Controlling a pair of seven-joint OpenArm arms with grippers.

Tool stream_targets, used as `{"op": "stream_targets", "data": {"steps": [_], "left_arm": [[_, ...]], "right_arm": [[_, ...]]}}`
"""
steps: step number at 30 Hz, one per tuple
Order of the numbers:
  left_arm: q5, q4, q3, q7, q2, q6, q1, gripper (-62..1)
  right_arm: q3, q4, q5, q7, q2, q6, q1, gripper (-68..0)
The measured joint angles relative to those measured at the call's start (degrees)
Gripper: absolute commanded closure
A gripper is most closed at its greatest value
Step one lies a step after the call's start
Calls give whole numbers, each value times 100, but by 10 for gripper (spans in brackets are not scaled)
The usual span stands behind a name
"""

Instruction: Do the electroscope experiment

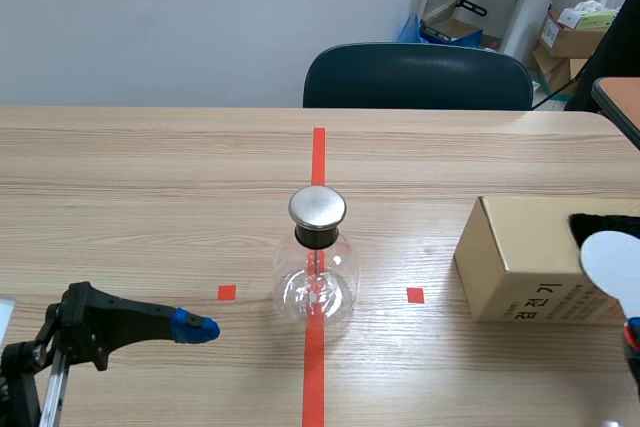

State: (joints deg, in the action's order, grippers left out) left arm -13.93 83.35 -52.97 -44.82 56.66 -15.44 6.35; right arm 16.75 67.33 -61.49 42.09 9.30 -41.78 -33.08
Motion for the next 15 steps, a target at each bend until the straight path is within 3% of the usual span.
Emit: {"op": "stream_targets", "data": {"steps": [2, 5, 7, 9, 13, 15], "left_arm": [[0, 0, 0, 0, 0, 0, 0, -497], [0, 0, 0, 0, 0, 0, 0, -497], [0, 0, 0, 2, 0, 0, 0, -497], [0, 0, 0, 17, 0, 0, 0, -497], [0, 0, 0, 17, 0, 0, 0, -497], [0, 0, 0, 20, 0, 0, 2, -497]], "right_arm": [[0, 0, -7, -219, -7, 0, 0, -6], [-11, 0, 13, -1276, -9, 2, 2, -6], [4, 0, 59, -1676, -4, 4, 2, -6], [4, 0, 55, -1550, 2, 4, 0, -6], [4, 0, -13, -186, 11, 0, 2, -6], [-2, 0, -26, 188, 4, 0, 0, -6]]}}
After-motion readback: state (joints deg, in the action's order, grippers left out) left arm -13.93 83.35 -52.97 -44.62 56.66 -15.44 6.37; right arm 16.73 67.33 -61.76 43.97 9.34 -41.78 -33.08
